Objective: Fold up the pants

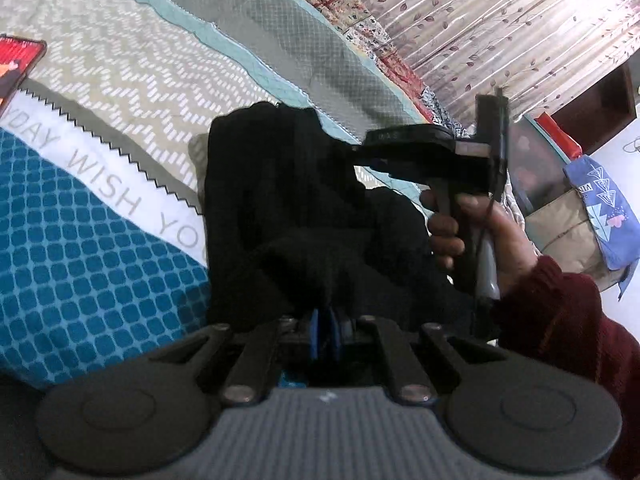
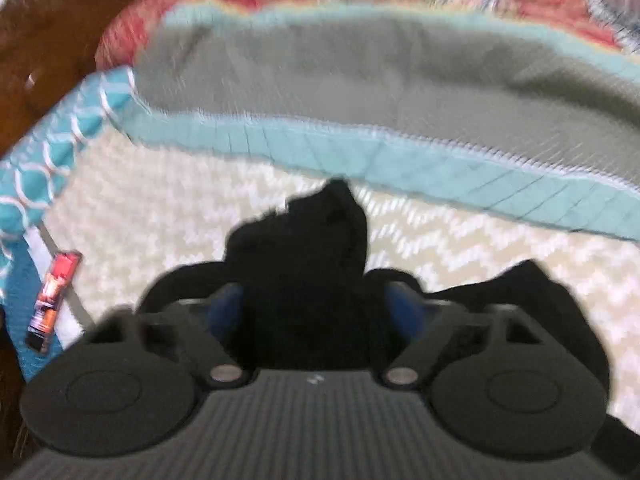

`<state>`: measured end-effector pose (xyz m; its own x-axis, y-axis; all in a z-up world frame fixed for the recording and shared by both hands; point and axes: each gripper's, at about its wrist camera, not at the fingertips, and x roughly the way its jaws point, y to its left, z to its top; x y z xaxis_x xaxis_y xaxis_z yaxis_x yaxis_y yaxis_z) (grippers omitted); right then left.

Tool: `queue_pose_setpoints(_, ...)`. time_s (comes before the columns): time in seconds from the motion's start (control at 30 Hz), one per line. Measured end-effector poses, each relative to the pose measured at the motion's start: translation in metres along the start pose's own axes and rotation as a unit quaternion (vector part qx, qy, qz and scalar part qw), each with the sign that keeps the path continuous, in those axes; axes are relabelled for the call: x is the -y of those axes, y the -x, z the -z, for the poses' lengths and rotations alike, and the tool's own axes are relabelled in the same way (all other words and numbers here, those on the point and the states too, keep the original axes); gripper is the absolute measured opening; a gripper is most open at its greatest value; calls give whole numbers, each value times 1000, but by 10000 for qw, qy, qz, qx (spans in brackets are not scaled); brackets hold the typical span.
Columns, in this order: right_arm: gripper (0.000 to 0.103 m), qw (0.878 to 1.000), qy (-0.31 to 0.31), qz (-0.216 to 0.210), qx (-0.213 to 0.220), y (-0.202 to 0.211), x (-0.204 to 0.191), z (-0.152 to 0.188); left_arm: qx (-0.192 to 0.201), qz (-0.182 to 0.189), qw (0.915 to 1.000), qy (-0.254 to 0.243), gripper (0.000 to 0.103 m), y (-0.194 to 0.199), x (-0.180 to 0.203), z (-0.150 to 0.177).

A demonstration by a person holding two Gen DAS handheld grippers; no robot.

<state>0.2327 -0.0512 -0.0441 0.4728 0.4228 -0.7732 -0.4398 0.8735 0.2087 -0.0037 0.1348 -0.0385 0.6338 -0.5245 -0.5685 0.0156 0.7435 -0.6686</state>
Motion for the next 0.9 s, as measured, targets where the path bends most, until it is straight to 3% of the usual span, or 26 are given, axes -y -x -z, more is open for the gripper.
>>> queue_pose_setpoints(0.1,9,9971,27,-81,750,38,16,7,63,-9,9998,-172,6,-1,5,-8)
queue_pose_setpoints(0.2,9,9876,-562,251,1447,98,67,-12,201,-5,9993,-304,7,-9,15,-29)
queue_pose_setpoints(0.23,9,9821,-747,447,1671,119,88,-18,312,-47,9989,-343,12,-11,20,-36)
queue_pose_setpoints(0.27,9,9746,-971,679,1900,141,113,-23,412,-64,9983,-396,26,-12,26,-43)
queue_pose_setpoints(0.33,9,9514,-1340,1377,2405,186,162,-26,619,-42,9968,-496,40,-15,37,-51)
queue_pose_setpoints(0.43,9,8975,-1966,2528,3032,252,234,-13,679,-124,9954,-665,42,-27,48,-56)
queue_pose_setpoints(0.5,10,8688,-2373,3053,3093,277,273,5,559,-288,9951,-764,45,-42,51,-58)
queue_pose_setpoints(0.53,17,8634,-2529,3177,2994,281,290,16,500,-379,9948,-806,48,-51,50,-59)
queue_pose_setpoints(0.6,30,8598,-2767,3384,2638,277,314,41,391,-706,9927,-899,55,-72,48,-62)
queue_pose_setpoints(0.63,46,8599,-2871,3403,2495,276,323,56,346,-876,9915,-898,56,-79,46,-63)
queue_pose_setpoints(0.67,53,8608,-2987,3342,2411,275,326,73,286,-995,9910,-847,57,-88,42,-66)
queue_pose_setpoints(0.8,53,8827,-3262,2545,2227,267,299,132,173,-1112,9929,-386,58,-103,26,-87)
queue_pose_setpoints(0.9,53,9043,-3169,2019,2025,264,267,167,462,-1287,9870,-844,82,-111,39,-107)
